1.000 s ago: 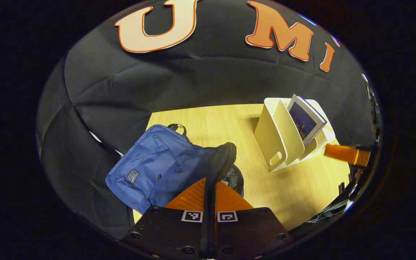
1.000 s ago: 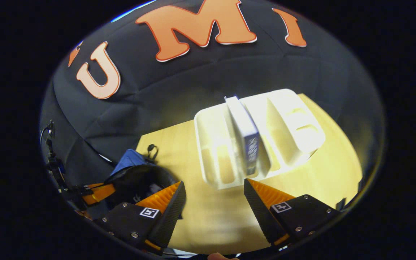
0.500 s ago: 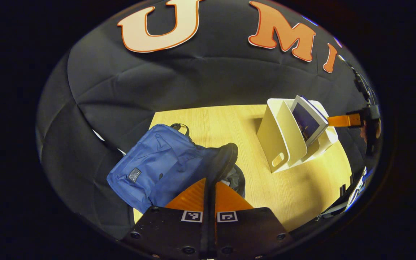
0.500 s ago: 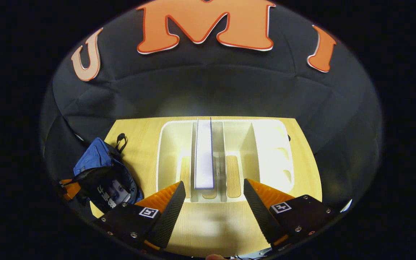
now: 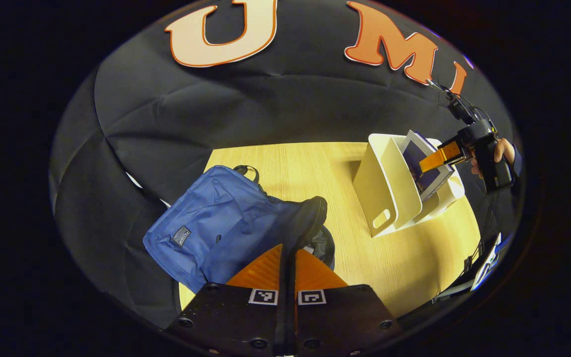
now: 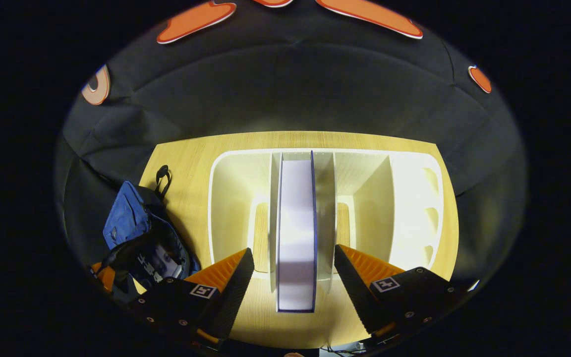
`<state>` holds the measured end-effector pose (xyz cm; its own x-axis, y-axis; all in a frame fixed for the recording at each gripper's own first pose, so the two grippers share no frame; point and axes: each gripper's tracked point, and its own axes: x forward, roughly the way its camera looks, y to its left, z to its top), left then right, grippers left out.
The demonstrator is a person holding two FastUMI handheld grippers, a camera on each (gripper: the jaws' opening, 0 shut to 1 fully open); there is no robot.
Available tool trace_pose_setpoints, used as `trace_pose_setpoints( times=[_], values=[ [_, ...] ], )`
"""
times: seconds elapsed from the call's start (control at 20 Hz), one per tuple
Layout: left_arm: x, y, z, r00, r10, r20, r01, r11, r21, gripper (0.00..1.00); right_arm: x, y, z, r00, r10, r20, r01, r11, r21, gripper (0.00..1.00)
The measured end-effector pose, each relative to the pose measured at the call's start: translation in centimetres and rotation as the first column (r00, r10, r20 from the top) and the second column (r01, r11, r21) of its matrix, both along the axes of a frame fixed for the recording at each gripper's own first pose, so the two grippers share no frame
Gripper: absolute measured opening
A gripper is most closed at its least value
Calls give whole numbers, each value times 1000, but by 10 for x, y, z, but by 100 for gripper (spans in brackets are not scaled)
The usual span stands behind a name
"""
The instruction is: Open the schoolbag, grab two books from the bookshelf and put them into the schoolbag.
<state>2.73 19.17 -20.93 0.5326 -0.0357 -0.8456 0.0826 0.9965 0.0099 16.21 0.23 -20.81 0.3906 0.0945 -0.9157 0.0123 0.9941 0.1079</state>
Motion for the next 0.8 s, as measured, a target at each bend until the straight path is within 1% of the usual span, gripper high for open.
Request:
trace_pose_setpoints(
  times=[0.15, 0.25, 0.35, 0.4, 0.45, 0.55, 0.65, 0.7, 0.75, 0.8],
  values=[
    [-1, 0, -2, 1000, 1, -6, -1, 1000, -3, 1, 16, -6, -7, 1000, -15, -20, 15, 1000, -24, 97],
    [0, -1, -3, 1000, 1, -6, -1, 1000, -3, 1, 20, -4, -9, 998, -26, -50, 26, 1000, -9, 97],
    [-1, 0, -2, 1000, 2, -6, -2, 1000, -3, 1, 20, -3, -16, 997, -21, -71, 21, 1000, -7, 85],
    [-1, -1, -3, 1000, 2, -6, -2, 1000, -4, 1, 21, -5, -21, 997, -16, -78, 15, 1000, -20, 71],
    [-1, 0, -3, 1000, 3, -7, -3, 1000, -5, 1, 20, -6, -26, 996, -16, -89, 14, 999, -32, 67],
    [-2, -1, -5, 1000, 2, -9, -2, 1000, -6, 1, 20, -7, -32, 994, -13, -109, 8, 999, -41, 64],
    [-2, -1, -5, 1000, 3, -13, -3, 1000, -7, 1, 21, -7, -34, 992, -17, -125, 12, 999, -43, 54],
    [-3, -2, -5, 1000, 3, -14, -3, 1000, -9, 1, 20, -6, -35, 991, -16, -132, 11, 999, -42, 51],
    [-3, -1, -5, 1000, 4, -13, -4, 1000, -9, 1, 20, -7, -36, 991, -14, -134, 8, 999, -44, 41],
    [-3, -2, -6, 1000, 4, -15, -4, 1000, -11, 1, 19, -7, -35, 990, -1, -142, -5, 999, -41, 40]
  ],
)
